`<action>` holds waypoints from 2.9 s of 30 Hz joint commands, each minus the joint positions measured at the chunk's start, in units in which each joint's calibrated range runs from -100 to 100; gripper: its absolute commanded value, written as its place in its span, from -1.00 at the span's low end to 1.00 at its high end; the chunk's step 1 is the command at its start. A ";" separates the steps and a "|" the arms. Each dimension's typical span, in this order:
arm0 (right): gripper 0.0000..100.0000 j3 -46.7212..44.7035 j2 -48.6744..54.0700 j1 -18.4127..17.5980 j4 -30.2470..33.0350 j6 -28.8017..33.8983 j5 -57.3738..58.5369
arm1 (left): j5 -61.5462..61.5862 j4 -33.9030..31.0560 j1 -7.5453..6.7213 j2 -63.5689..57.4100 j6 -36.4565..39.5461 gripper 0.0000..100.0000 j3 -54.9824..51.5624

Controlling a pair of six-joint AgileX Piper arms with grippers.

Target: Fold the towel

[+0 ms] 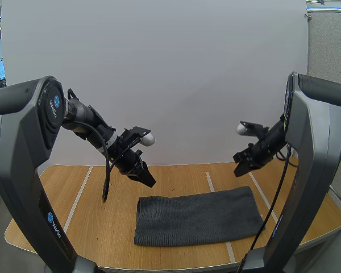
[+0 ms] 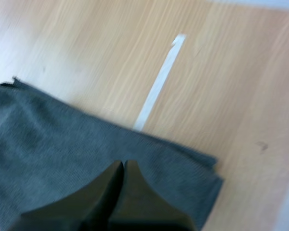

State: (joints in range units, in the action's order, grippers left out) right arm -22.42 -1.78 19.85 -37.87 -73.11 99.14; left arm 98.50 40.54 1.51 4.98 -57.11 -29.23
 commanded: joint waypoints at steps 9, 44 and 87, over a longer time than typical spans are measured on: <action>-1.00 -9.51 0.23 -1.03 -2.43 -2.56 0.86 | -0.34 1.64 0.01 5.78 -3.21 -1.00 -6.12; -1.00 -9.37 -10.28 -1.03 2.06 -3.28 -18.60 | -28.42 -2.26 0.01 12.27 0.39 -1.00 -6.28; -0.66 -5.25 4.99 -1.03 0.92 0.13 -1.16 | -48.49 -4.84 5.57 16.30 2.25 -1.00 -1.53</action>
State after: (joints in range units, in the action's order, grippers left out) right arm -27.84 2.47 18.91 -36.29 -73.34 91.91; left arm 46.64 37.27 3.15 16.67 -56.24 -36.48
